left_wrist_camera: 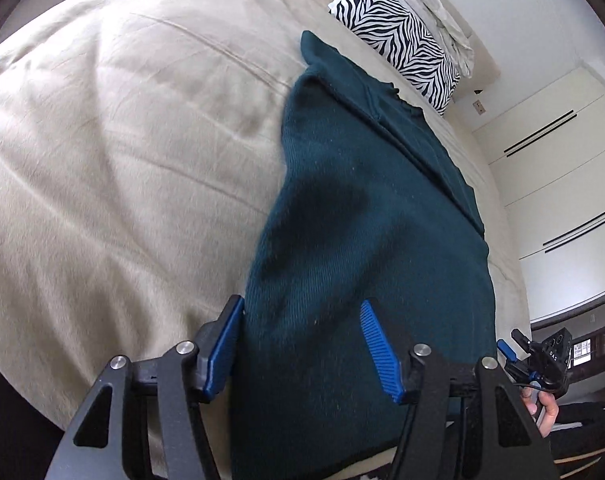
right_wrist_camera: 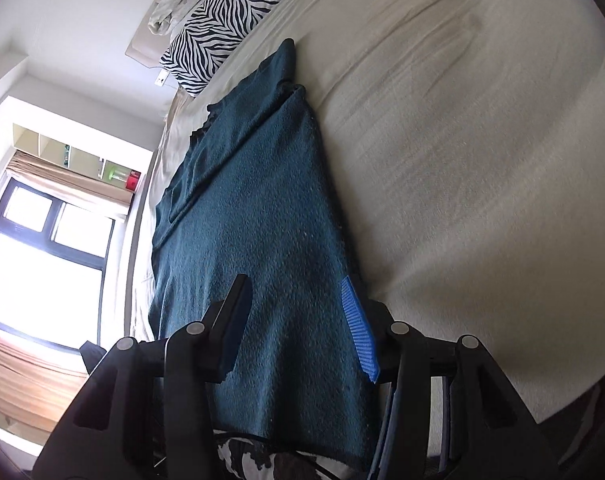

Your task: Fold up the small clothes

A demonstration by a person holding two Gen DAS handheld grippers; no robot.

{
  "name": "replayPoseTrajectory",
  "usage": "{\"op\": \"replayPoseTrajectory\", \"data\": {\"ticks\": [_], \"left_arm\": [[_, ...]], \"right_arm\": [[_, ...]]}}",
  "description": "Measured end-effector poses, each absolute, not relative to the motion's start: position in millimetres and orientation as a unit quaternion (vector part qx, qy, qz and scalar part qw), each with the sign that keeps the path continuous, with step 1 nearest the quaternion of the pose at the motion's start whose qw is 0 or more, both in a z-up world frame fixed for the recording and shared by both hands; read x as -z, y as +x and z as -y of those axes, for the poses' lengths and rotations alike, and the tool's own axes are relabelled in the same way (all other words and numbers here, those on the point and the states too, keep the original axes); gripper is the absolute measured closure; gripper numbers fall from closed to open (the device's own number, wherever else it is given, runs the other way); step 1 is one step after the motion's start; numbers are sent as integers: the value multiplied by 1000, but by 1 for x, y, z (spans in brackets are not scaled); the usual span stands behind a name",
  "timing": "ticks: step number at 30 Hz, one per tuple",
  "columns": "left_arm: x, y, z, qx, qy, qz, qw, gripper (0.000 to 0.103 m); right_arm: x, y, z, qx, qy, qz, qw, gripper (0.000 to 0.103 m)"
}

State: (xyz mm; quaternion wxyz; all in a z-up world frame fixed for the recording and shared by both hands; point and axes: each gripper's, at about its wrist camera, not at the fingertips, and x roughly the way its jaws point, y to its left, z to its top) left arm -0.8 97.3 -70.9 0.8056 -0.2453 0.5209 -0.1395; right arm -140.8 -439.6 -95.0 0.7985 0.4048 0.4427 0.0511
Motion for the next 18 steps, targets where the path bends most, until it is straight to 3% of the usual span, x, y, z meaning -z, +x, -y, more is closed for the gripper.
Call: {"op": "replayPoseTrajectory", "data": {"ticks": [5, 10, 18], "left_arm": [[71, -22, -97, 151, -242, -539, 793, 43], [76, -35, -101, 152, -245, -555, 780, 62], [81, -44, -99, 164, -247, -567, 769, 62]], "right_arm": [[103, -171, 436, -39, 403, -460, 790, 57], [106, -195, 437, -34, 422, -462, 779, 57], [101, -221, 441, -19, 427, -475, 769, 57]]}}
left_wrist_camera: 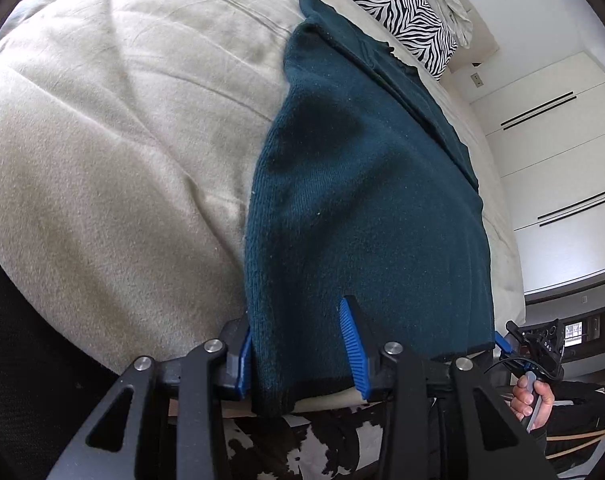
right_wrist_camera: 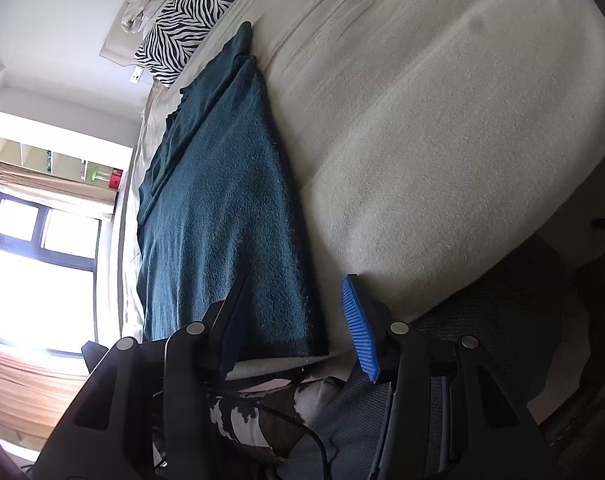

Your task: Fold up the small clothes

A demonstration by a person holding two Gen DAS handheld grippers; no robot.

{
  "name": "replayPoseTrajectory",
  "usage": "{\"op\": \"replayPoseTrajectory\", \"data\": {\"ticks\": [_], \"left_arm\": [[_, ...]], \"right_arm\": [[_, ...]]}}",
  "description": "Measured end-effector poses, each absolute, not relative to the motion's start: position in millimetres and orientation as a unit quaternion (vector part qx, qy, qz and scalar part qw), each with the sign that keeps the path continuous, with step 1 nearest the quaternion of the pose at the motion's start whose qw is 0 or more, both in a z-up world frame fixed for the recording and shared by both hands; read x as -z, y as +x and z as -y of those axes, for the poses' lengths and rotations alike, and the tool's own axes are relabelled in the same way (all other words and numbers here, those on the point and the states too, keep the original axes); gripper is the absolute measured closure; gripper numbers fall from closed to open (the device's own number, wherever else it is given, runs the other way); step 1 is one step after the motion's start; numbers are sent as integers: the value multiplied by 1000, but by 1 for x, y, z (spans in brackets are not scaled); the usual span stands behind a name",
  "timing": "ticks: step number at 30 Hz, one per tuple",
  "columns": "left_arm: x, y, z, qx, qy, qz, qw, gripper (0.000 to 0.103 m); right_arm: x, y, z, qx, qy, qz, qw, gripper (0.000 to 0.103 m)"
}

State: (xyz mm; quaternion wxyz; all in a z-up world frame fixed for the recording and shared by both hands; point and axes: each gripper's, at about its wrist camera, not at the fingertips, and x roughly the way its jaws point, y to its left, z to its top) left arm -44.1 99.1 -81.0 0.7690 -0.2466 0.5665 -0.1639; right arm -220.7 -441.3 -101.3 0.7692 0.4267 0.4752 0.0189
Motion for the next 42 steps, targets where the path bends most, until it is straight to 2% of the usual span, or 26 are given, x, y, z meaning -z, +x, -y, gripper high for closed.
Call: {"op": "replayPoseTrajectory", "data": {"ticks": [3, 5, 7, 10, 13, 16, 18, 21, 22, 31, 42], "left_arm": [[81, -44, -98, 166, -243, -567, 769, 64], [81, -44, -97, 163, -241, -569, 769, 69], [84, -42, -96, 161, -241, -574, 766, 87], [89, -45, -101, 162, -257, -576, 759, 94], [90, -47, -103, 163, -261, -575, 758, 95], [89, -47, -102, 164, -258, -574, 759, 96], [88, -47, -102, 165, -258, -574, 760, 96], [85, -47, -103, 165, -261, -571, 760, 96], [85, -48, -103, 165, -262, -571, 760, 96], [77, -53, -111, 168, -280, -557, 764, 97], [50, -51, -118, 206, -345, -516, 756, 97]], "right_arm": [[104, -222, 438, -24, 428, -485, 762, 57], [108, -219, 432, -31, 432, -492, 755, 57], [111, -215, 423, -48, 435, -497, 749, 57], [117, -210, 415, -54, 435, -502, 746, 57], [125, -211, 421, -58, 464, -494, 733, 58], [130, -213, 426, -63, 486, -484, 725, 64], [131, -212, 425, -58, 481, -486, 727, 72], [132, -211, 424, -58, 478, -489, 728, 94], [133, -212, 424, -55, 479, -488, 728, 96], [104, -232, 444, -23, 476, -439, 761, 98], [81, -224, 436, -54, 461, -437, 771, 98]]}}
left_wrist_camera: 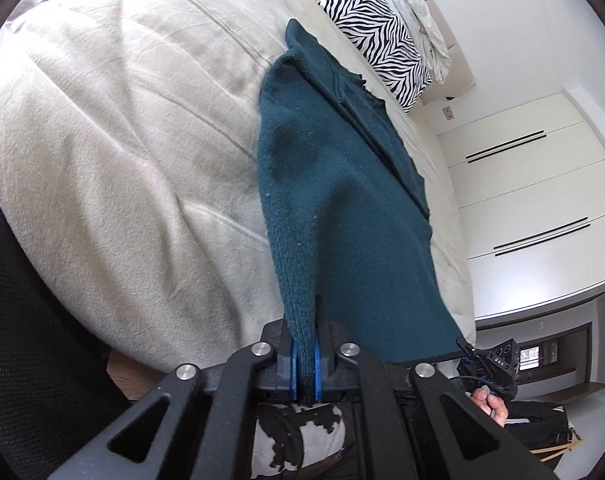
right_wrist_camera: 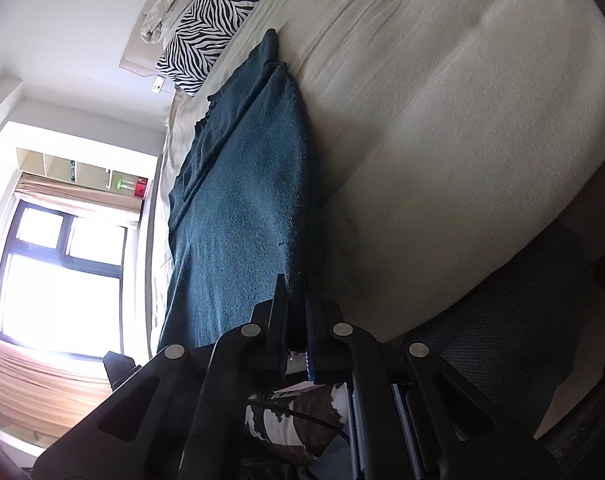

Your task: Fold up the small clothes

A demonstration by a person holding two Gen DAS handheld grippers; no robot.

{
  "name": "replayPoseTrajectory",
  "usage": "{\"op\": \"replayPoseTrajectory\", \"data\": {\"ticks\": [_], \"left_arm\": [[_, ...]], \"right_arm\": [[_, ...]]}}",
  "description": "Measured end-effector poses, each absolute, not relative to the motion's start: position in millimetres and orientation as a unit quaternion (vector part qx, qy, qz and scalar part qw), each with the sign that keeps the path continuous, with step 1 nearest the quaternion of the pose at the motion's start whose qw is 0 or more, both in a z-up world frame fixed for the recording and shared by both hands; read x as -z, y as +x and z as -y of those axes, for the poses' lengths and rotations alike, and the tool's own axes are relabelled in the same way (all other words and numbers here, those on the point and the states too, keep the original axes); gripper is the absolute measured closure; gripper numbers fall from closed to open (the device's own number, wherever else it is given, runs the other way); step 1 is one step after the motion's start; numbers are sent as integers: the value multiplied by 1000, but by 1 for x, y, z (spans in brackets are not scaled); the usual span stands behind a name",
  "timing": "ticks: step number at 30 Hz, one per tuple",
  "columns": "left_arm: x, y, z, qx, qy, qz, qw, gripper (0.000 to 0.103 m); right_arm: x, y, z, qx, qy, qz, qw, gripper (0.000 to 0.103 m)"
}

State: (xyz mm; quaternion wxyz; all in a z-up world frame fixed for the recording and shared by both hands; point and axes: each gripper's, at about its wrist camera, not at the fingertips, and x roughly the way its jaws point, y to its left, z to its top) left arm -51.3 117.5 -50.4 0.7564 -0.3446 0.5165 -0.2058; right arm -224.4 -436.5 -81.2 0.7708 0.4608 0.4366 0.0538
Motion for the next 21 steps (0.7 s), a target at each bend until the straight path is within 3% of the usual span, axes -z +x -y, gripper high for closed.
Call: {"op": "replayPoseTrajectory", "data": {"ticks": [11, 21], "left_arm": [[-16, 6, -123, 255, -418, -416, 766, 97], [-25, 115, -118, 245, -441, -391, 770, 97]], "right_arm": [[12, -162, 448, -81, 463, -361, 805, 98], [-16, -47, 471, -62, 467, -328, 819, 98]]}}
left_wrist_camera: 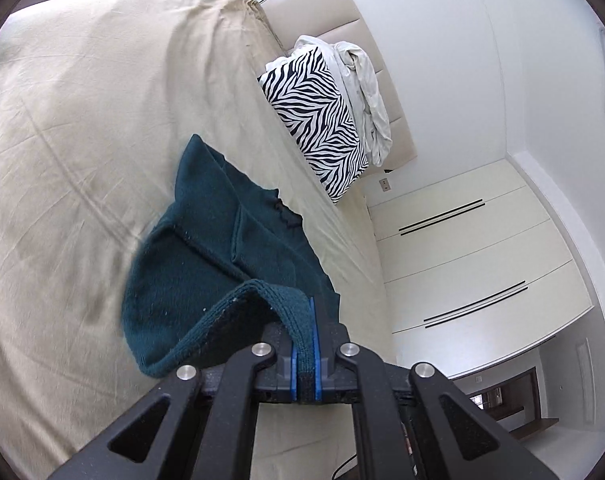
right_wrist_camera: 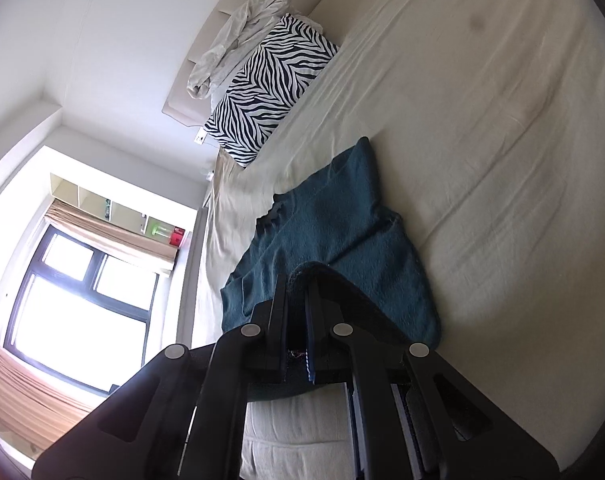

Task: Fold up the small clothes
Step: 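Lift the hem and fold it toward the collar with both grippers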

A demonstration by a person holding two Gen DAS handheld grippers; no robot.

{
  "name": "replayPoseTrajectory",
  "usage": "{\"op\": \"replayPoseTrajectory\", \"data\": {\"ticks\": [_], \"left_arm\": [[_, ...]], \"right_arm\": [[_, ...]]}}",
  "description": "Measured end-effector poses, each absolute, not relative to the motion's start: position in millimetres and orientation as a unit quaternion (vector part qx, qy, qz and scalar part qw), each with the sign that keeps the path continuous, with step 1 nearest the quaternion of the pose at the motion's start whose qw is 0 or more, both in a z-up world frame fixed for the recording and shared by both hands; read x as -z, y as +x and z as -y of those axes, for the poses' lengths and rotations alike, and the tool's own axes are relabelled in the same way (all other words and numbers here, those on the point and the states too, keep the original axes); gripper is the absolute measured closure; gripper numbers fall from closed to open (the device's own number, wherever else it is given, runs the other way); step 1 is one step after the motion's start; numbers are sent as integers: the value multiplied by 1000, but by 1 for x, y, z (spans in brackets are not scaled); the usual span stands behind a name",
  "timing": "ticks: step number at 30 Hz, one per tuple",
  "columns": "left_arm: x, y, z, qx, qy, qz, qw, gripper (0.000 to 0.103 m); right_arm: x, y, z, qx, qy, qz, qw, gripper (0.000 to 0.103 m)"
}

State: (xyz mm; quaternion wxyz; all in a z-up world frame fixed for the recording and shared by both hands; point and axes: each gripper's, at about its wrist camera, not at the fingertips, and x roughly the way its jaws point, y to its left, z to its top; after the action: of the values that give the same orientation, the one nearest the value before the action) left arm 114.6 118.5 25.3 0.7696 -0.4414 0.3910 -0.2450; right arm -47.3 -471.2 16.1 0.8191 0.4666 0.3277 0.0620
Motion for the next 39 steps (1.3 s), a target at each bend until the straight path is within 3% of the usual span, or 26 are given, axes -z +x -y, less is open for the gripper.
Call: {"op": "replayPoseTrajectory", "data": {"ticks": [9, 17, 18, 21, 22, 24, 29, 33, 39], "left_arm": [[1, 226, -113, 217, -449, -404, 767, 97], [39, 305, -104, 179, -435, -438, 766, 96], [45, 311, -103, 169, -428, -443, 770, 93], [60, 315, -108, 147, -416, -450, 776, 56], [62, 311, -112, 142, -414, -448, 779, 49], [67, 301, -117, 135, -406, -450, 784, 49], [71, 266, -123, 136, -374, -455, 796, 49], [71, 239, -117, 143, -337, -454, 812, 49], [65, 220, -103, 134, -281, -440, 842, 49]], "right_arm": [[-5, 94, 481, -35, 452, -334, 827, 98], [38, 201, 489, 9, 450, -361, 816, 97], [47, 207, 489, 15, 446, -367, 816, 95], [73, 233, 490, 42, 429, -406, 806, 95], [79, 238, 488, 48, 420, -415, 806, 94], [82, 240, 486, 48, 405, -412, 815, 93], [78, 228, 481, 59, 375, -412, 828, 87], [63, 209, 479, 71, 349, -404, 843, 55], [39, 177, 470, 72, 310, -398, 860, 55]]}}
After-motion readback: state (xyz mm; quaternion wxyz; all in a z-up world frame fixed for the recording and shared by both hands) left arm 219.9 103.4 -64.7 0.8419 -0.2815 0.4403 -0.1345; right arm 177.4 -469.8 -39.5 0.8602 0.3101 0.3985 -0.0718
